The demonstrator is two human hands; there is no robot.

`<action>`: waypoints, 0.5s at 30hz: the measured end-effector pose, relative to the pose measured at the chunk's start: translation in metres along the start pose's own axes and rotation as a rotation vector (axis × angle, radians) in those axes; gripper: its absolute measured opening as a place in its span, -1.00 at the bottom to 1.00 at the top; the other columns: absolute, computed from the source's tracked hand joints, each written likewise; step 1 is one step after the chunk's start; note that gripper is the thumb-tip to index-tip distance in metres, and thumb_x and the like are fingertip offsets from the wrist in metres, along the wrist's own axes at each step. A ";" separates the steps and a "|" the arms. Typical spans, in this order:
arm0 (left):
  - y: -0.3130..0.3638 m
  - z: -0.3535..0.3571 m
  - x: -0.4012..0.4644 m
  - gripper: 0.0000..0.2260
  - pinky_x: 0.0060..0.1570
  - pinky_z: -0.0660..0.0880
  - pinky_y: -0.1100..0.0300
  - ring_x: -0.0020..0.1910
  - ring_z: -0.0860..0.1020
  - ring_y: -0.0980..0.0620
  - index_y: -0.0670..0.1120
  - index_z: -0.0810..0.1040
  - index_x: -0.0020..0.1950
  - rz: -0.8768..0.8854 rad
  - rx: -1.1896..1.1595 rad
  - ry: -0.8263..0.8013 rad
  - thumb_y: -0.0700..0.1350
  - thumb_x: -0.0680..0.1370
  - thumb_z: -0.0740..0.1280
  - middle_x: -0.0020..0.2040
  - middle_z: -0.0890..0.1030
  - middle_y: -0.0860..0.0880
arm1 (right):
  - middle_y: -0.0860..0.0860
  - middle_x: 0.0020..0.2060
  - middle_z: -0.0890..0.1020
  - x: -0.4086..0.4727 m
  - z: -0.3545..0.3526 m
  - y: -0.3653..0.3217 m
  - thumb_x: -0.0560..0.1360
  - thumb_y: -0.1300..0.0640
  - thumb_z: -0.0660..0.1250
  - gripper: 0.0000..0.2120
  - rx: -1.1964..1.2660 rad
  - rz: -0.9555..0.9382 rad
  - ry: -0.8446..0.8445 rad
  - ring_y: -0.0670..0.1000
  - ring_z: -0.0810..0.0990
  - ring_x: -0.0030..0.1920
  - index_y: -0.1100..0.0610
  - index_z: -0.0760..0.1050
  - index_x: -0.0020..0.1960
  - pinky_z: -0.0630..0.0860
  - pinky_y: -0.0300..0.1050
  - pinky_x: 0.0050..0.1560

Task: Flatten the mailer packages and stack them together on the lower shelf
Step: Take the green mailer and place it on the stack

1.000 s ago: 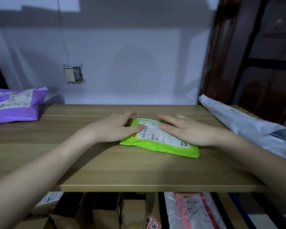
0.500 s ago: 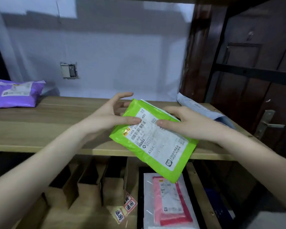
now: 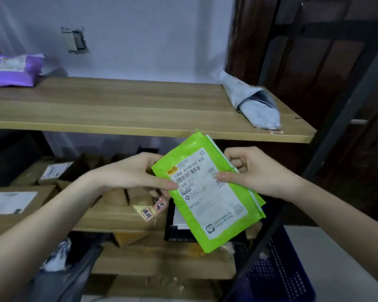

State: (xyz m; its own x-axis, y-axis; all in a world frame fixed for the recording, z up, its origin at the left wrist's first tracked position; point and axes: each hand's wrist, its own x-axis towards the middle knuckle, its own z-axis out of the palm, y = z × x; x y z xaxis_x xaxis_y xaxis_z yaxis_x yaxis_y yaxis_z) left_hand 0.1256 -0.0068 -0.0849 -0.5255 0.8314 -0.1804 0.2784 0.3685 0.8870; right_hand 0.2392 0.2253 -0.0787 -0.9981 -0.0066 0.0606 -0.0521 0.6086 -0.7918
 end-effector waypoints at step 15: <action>-0.124 0.060 0.099 -0.34 -0.25 0.58 0.31 -0.25 0.62 0.15 0.02 0.17 0.43 -0.294 -0.326 0.193 -0.20 0.45 0.45 -0.08 0.61 -0.01 | 0.08 -0.23 0.52 0.018 0.072 0.141 0.50 0.34 0.27 -0.58 0.280 0.529 0.039 -0.01 0.55 -0.19 0.09 0.27 0.29 0.52 -0.12 -0.17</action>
State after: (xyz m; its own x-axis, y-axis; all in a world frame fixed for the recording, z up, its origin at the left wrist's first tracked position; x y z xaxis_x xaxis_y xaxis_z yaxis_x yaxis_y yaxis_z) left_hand 0.0874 0.0547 -0.2387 -0.6925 0.6077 -0.3888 -0.1549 0.4011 0.9028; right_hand 0.2112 0.2535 -0.2326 -0.8894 0.2721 -0.3673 0.4397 0.2892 -0.8503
